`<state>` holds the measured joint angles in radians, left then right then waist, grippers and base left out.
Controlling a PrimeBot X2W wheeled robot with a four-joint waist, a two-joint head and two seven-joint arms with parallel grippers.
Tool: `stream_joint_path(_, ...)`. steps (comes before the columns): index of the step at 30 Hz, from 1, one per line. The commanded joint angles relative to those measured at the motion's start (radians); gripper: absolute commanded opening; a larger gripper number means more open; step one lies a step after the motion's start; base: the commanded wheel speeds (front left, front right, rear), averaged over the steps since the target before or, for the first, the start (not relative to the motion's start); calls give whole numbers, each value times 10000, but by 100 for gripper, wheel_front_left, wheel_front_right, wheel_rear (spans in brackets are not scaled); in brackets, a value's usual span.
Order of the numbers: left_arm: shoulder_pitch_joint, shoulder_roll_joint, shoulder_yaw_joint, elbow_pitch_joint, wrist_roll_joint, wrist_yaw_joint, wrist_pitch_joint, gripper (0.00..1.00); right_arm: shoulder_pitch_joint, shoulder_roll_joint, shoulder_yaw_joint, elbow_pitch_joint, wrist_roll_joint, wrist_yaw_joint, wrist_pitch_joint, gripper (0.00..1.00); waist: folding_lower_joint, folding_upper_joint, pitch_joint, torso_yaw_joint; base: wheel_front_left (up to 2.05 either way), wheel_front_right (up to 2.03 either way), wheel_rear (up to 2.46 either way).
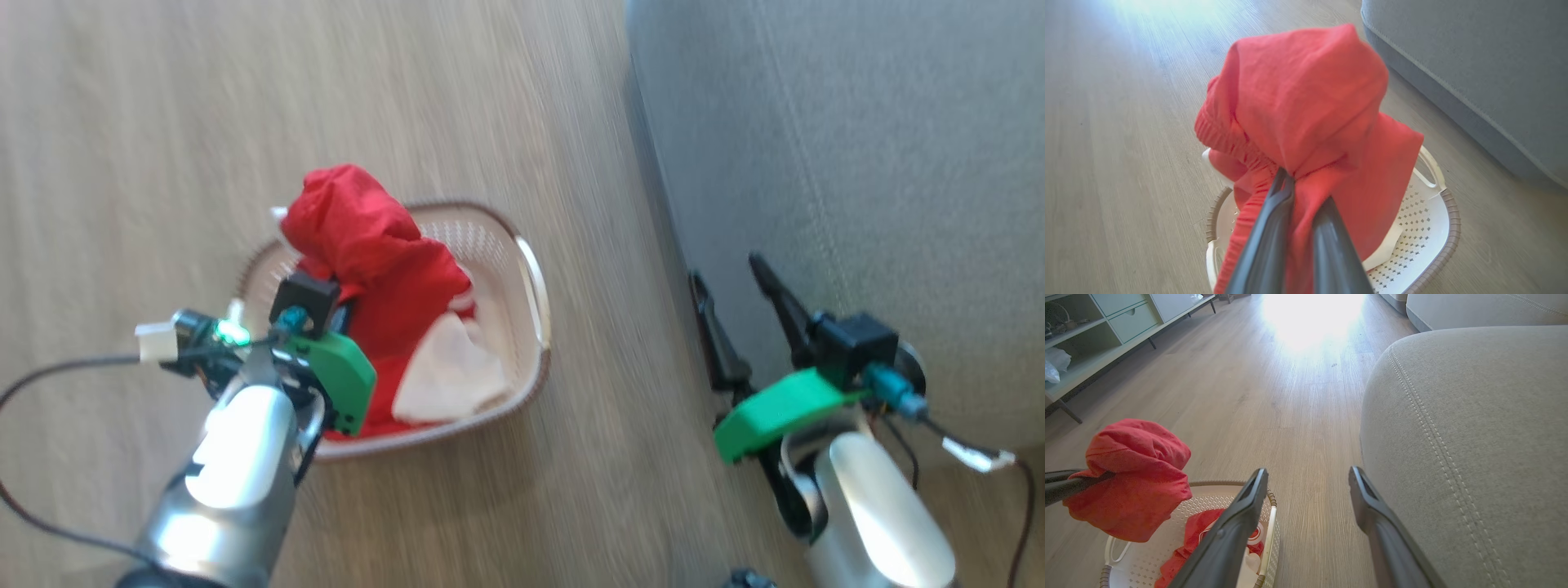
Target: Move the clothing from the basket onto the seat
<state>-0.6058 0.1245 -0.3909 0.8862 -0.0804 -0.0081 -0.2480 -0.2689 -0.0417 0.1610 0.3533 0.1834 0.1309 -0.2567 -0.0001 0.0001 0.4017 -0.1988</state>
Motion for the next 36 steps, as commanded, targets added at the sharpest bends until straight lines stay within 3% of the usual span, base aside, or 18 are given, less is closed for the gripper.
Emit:
stream_joint_path(1, 345, 77, 468, -896, -192, 145, -136, 0, 355, -85, 156, -151, -110, -2, -51, 100, 1, -1, -1436, 602, 0, 0, 0)
stream_joint_path(14, 2553, -313, 1912, -4410, -574, 341, -137, 0, 1359, -85, 57, -485, -62, -2, -51, 100, 1, -1, -3579, 810, 0, 0, 0)
stream_joint_path(25, 3434, -699, 3232, -6745, -943, 53, -137, 0, 1837, -85, -204, -1057, -138, -2, -51, 100, 1, -1, -4167, 1131, 0, 0, 0)
stream_joint_path(36, 3613, -740, 3464, -8987, -1136, 158, -137, 0, 1934, -85, -211, -1088, -150, -2, -51, 100, 1, -1, -4385, 1240, 0, 0, 0)
